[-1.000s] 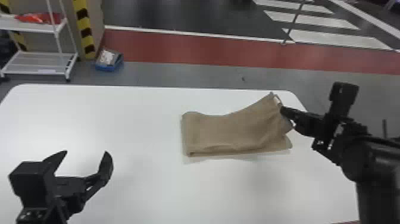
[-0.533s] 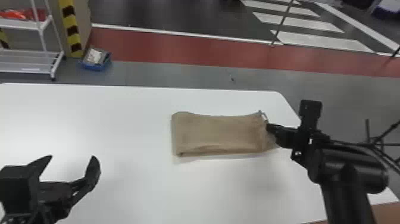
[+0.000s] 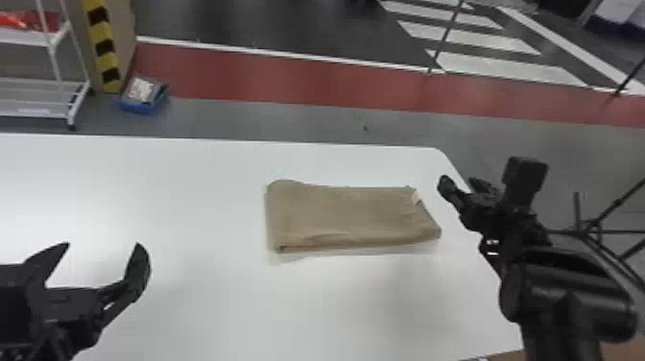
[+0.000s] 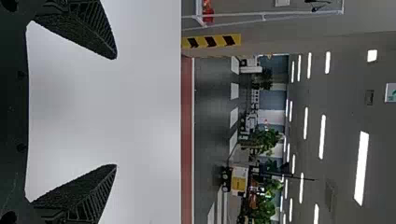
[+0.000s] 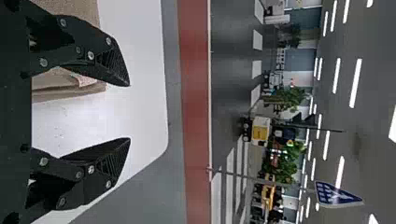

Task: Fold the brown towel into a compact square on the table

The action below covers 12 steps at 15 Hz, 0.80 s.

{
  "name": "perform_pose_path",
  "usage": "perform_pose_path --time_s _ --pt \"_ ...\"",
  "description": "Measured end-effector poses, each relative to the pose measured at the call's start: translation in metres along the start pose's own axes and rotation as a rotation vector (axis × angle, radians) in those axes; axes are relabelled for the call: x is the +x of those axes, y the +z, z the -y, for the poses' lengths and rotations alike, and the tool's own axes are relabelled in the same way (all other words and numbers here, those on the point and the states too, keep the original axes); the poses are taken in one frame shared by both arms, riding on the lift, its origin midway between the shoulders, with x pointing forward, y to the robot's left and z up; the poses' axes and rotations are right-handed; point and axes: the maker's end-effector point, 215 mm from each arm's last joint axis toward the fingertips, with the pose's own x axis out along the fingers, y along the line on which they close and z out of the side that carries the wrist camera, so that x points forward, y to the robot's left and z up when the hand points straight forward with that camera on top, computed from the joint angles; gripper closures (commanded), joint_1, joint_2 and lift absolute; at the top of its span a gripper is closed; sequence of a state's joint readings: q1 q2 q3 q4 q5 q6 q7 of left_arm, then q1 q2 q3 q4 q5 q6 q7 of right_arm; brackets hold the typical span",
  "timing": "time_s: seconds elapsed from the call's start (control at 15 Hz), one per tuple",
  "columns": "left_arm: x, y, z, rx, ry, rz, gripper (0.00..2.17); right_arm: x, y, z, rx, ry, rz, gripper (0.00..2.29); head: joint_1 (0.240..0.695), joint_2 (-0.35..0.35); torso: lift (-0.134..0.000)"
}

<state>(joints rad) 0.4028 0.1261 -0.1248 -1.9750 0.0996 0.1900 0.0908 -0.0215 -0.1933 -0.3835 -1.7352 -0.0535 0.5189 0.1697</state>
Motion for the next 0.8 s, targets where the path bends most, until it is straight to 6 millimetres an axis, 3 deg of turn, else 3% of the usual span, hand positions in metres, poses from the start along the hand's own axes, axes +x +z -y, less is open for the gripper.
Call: perform_pose_path --time_s 0.2,0.4,0.6,0.8 --pt "0.011 0.007 0.022 -0.01 -0.035 0.032 0.04 -0.012 -0.013 0.017 0.016 -0.01 -0.004 0.06 0.695 -0.335 -0.112" --pt "0.035 0.016 0.061 -0.054 -0.098 0.046 0.04 -0.039 -0.027 0.043 0.058 -0.034 0.031 0.07 0.695 -0.35 -0.112" --pt "0.06 0.024 0.122 -0.141 -0.202 0.036 0.1 -0.078 -0.03 0.074 0.104 -0.064 0.114 0.07 0.695 -0.35 -0.112" --pt "0.082 0.022 0.195 -0.202 -0.308 -0.001 0.15 -0.111 -0.032 0.086 0.179 -0.056 0.176 0.08 0.695 -0.35 -0.112"
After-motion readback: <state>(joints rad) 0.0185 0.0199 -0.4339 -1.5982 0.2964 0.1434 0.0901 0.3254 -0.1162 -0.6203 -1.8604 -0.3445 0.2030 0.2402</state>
